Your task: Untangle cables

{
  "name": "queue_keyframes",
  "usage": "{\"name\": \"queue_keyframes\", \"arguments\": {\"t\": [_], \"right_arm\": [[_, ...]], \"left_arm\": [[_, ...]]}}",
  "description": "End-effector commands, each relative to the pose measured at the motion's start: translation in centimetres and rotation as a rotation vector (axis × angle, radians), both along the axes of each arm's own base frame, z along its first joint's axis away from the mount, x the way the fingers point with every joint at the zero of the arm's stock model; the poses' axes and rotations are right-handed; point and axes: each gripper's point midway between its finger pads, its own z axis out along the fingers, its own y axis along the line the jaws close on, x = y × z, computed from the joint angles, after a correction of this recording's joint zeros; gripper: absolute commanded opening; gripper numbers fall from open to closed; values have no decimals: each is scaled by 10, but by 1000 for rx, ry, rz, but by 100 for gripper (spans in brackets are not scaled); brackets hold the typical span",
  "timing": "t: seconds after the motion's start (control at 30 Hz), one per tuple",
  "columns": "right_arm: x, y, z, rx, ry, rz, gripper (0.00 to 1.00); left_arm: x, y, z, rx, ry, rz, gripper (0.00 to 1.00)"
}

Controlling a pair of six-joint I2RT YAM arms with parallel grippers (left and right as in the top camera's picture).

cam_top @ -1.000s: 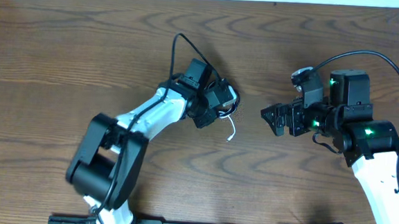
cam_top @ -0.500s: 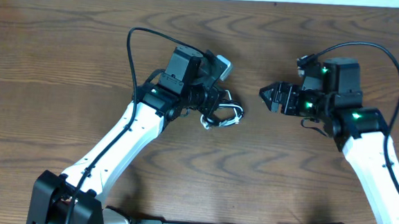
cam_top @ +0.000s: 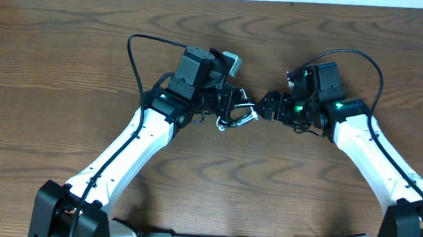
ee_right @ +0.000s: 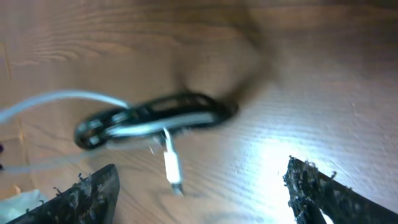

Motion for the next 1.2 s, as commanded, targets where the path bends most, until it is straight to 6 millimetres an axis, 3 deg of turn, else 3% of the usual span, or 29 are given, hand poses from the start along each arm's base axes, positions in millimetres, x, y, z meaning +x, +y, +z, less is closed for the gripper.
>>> {"name": "queue_keyframes", "arguments": {"t": [0.0,0.13,0.4,0.57,0.83,1.07,1.17], "right_arm": [[5,15,3,67,31,-16,80],[9,24,2,79,39,-60,78],[21,31,-20,91,115,-180,76],[32,42,-12,161,87,-187,75],[19,49,-28,118,139,-171,74],[-8,38,-82,-6,308,-171,67],[-14,34,-89,-33,327,-158,67]], "left_arm": [[-1,-1,4,-26,18,15,7],[-2,0,0,-21,28,16,7],[-1,-1,-3,-17,34,15,7],[-1,-1,-3,-17,35,16,7],[-2,-1,-3,-17,35,15,8],[7,2,3,-33,4,28,8],[11,8,6,-36,-2,46,7]]}}
